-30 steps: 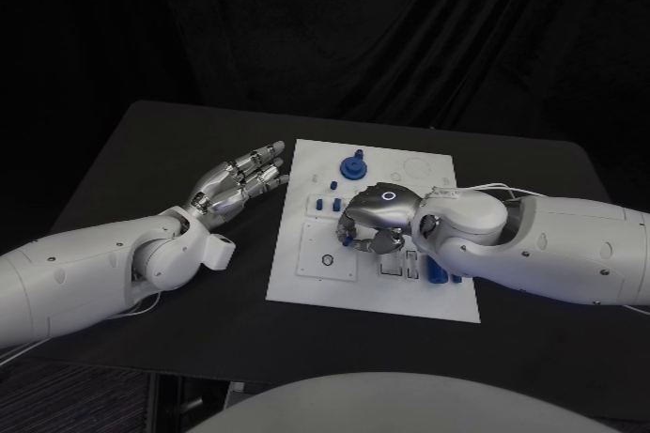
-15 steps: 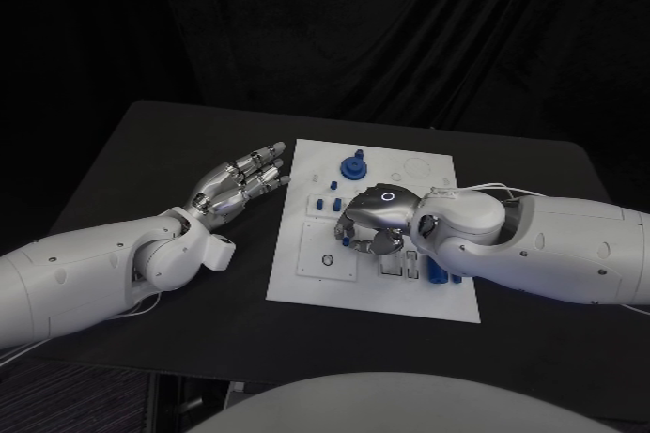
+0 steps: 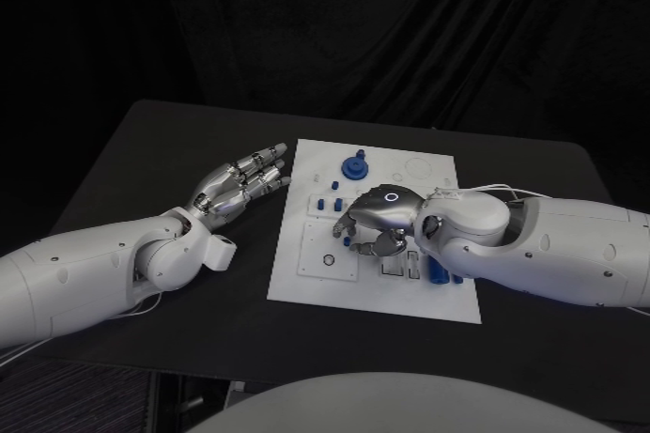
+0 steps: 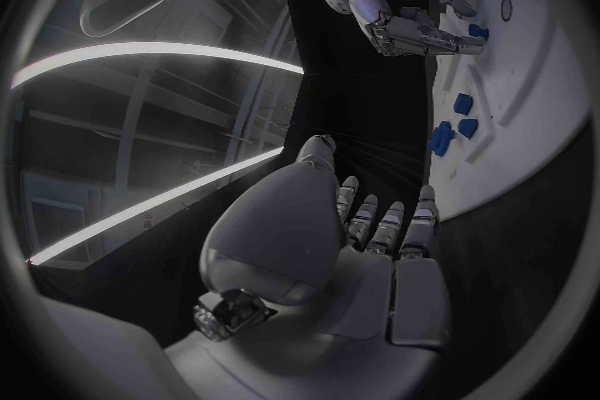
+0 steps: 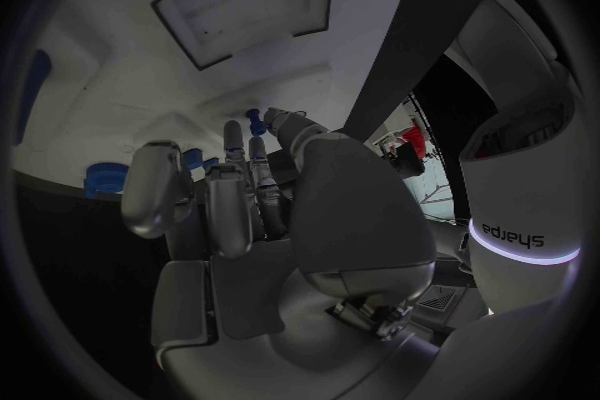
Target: Assemble the parts on the task board
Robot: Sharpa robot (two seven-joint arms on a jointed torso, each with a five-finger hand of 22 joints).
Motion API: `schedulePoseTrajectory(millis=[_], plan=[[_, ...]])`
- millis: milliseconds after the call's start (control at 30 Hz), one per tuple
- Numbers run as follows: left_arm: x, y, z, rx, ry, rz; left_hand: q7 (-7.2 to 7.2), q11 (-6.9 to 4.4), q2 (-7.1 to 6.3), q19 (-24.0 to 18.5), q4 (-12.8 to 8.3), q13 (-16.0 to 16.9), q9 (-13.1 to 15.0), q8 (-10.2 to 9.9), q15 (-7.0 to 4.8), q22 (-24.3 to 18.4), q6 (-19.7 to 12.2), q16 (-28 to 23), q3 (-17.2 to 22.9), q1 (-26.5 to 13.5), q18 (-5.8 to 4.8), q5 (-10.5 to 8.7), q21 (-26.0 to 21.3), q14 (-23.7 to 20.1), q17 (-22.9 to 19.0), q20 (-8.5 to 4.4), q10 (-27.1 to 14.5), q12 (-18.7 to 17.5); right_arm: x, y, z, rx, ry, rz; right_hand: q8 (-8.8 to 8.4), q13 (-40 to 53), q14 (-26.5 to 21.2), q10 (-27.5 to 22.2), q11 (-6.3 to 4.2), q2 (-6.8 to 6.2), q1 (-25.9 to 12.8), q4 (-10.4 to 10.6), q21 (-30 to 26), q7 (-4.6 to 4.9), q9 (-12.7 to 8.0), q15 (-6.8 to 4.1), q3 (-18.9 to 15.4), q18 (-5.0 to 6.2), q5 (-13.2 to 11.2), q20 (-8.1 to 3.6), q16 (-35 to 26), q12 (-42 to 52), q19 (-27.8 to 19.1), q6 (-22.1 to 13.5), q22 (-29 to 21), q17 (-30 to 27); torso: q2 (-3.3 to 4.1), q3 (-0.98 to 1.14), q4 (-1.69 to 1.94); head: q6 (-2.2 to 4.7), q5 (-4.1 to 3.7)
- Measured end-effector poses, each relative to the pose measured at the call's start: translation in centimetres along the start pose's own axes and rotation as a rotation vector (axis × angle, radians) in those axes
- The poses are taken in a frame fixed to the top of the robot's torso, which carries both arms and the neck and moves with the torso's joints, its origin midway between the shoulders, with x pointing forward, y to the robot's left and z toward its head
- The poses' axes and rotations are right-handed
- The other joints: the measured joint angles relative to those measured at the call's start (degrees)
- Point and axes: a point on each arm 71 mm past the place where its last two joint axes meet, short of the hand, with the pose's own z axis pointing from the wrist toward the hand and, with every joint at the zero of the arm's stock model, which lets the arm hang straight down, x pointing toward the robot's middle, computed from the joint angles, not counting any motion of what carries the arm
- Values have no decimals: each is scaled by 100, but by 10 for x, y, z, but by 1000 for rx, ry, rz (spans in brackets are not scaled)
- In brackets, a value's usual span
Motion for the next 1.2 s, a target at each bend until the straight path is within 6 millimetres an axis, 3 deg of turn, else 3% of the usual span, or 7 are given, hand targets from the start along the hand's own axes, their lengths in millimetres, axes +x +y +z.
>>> schedulePoseTrajectory(millis=[100,200,367,567,767,933,1200], plan=[[0,0,-1,-1,-1,0,0,0,0,0,0,0,0,0,0,0,0,0,0,0,0,0,0,0,0,0,0,0,-1,-2,-5,7,-14,2,0,0,0,-20,20,0,0,17,0,0,-3,0,-17,0,0,0,0,0,0,0,0,0,0,1,-2,0,7],[-1,0,-1,-1,-2,0,21,0,0,-12,0,0,0,0,0,-13,21,0,0,0,0,0,0,0,0,12,0,0,-7,-6,-11,15,-34,-5,28,0,0,-81,20,-22,-22,31,-33,23,-11,0,-31,93,0,0,-21,0,-41,23,0,0,0,3,-2,0,22],[1,0,-3,-1,0,-4,70,0,0,-41,-17,0,10,0,-23,-115,70,0,17,0,-1,0,0,-23,0,0,0,1,-37,-23,-27,62,-93,-46,29,-16,0,-302,31,-77,-92,117,490,10,-71,0,-116,91,0,-32,324,-77,259,115,0,0,-1,5,-3,0,21],[3,-1,-3,0,-5,-1,38,-3,0,-115,-1,19,25,32,-203,-234,203,0,21,0,92,28,0,-78,0,-135,61,133,-54,-43,-52,150,-127,-58,1,-328,0,-1091,94,-93,-108,353,308,7,-449,0,-517,91,0,-22,263,-542,222,-222,0,0,-2,14,-10,0,8],[2,-1,-4,0,-17,8,38,12,0,-136,17,19,25,32,-227,-254,203,0,15,0,91,50,0,-62,0,-156,76,133,-54,-64,-72,243,-127,-48,1,-517,0,-1177,113,-120,95,651,207,-21,-690,0,-829,91,0,-31,202,-622,195,-266,4,0,3,13,-8,0,-5],[1,-1,-5,-1,-24,14,38,12,0,-136,17,18,25,32,-227,-248,203,0,16,0,91,50,0,-62,0,-156,76,133,-46,-80,-85,313,-108,-33,1,-599,0,-1171,118,-165,189,917,172,22,-804,0,-953,90,0,-31,202,-622,195,-223,4,0,3,4,-1,0,5],[-1,0,-5,-2,-30,18,38,12,0,-135,17,18,24,32,-226,-217,203,0,15,0,90,71,0,-62,0,-156,76,133,-31,-85,-89,344,-74,-9,11,-661,0,-996,120,-130,325,1083,172,37,-898,0,-1004,90,0,-31,179,-580,195,-136,3,0,3,5,-2,0,2]])
